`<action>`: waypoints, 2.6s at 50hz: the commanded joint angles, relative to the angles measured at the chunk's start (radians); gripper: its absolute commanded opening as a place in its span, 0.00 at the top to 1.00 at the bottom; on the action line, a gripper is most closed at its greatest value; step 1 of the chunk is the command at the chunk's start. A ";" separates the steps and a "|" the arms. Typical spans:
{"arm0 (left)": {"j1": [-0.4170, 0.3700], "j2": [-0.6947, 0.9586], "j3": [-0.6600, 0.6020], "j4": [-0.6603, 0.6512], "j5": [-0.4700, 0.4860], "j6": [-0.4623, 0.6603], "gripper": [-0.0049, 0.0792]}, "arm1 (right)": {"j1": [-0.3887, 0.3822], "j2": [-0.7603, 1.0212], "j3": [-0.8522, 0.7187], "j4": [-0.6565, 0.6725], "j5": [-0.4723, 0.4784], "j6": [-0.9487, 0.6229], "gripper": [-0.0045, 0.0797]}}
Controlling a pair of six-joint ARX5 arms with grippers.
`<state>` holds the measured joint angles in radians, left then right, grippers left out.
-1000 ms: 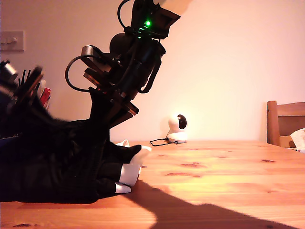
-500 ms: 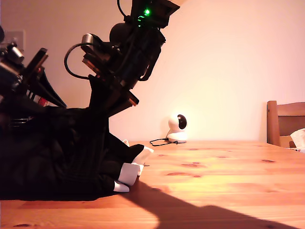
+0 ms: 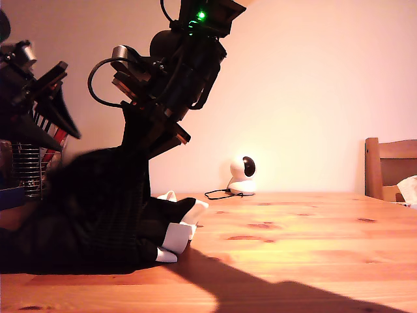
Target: Fold the shorts in front of you. After folding it, place it to the right side.
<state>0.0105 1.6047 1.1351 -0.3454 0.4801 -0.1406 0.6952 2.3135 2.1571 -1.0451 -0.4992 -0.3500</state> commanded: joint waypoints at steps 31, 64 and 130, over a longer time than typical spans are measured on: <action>-0.051 -0.015 0.008 -0.117 -0.043 0.046 0.53 | -0.056 -0.060 0.013 0.314 0.247 0.254 0.96; -0.051 0.061 0.001 0.140 -0.243 0.103 0.54 | -0.047 -0.095 0.013 0.121 0.162 0.219 0.96; 0.024 0.386 0.003 0.115 -0.058 0.174 0.97 | -0.048 -0.141 0.018 0.075 0.139 0.212 0.96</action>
<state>0.0303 1.9781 1.1545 -0.1814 0.4278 0.0296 0.6430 2.2112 2.1696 -0.9733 -0.3550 -0.1322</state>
